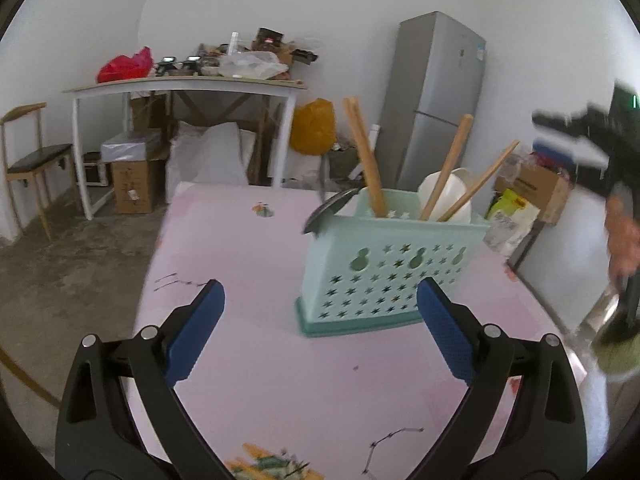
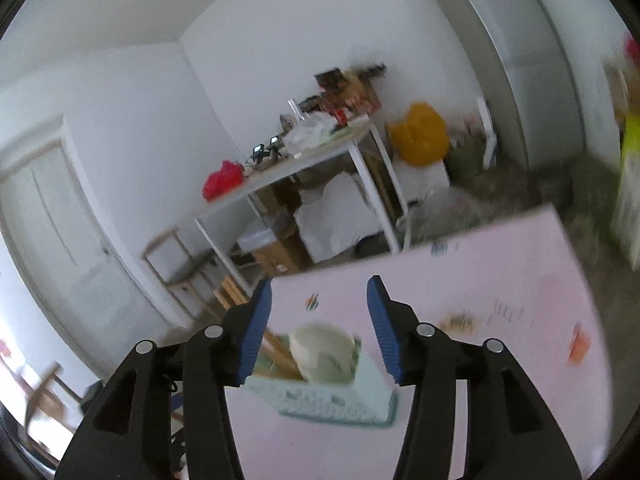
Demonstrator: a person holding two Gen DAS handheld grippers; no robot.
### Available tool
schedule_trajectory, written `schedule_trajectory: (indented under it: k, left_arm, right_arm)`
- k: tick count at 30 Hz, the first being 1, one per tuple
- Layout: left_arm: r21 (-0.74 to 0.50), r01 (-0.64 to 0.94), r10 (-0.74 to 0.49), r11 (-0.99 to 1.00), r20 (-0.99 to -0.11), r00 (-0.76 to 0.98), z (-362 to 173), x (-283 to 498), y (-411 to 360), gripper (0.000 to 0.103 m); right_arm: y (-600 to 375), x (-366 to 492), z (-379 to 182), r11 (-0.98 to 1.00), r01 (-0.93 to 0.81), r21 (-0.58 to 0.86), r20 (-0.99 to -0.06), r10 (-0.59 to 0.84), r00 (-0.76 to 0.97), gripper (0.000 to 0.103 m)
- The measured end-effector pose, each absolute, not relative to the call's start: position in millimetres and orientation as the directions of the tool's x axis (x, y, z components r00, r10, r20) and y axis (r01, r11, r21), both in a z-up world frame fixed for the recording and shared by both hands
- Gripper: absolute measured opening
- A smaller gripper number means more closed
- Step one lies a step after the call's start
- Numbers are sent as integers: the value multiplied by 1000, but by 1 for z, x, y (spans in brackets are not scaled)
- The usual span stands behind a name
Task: Organize utensils
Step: 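Grasp the rim of the green holder with the right gripper, then lift and tilt the green holder with the right gripper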
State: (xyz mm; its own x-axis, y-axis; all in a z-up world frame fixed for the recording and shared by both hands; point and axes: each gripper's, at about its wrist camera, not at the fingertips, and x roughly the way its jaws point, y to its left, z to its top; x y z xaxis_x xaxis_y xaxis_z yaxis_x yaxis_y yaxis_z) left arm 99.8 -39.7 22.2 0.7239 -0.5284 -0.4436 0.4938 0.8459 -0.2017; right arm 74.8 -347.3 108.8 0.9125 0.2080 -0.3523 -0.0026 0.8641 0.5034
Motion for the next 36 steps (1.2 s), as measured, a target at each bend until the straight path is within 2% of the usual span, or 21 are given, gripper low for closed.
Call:
schedule_trajectory:
  k: [5,10,22,36]
  left_arm:
    - [-255,554,-606,792,-432,667,18,119,-55,93]
    - [-298,580,-648,758,-442,620,10,142,-74,93]
    - [-330,567,-654,755,-448,610,4,167,-104,94]
    - [-385,511,-640,768,-484,597,11,163,-97,94]
  right_arm:
    - [-364,78,31,693,3,721,-372,383,845,54]
    - [-355,98,-9,588,-14,808,-353,505,788,54]
    - [-353,116,-16,539,-57,840,-298,547,782,56]
    - [-347,107,-11,533,-15,846,-330,546,770,58]
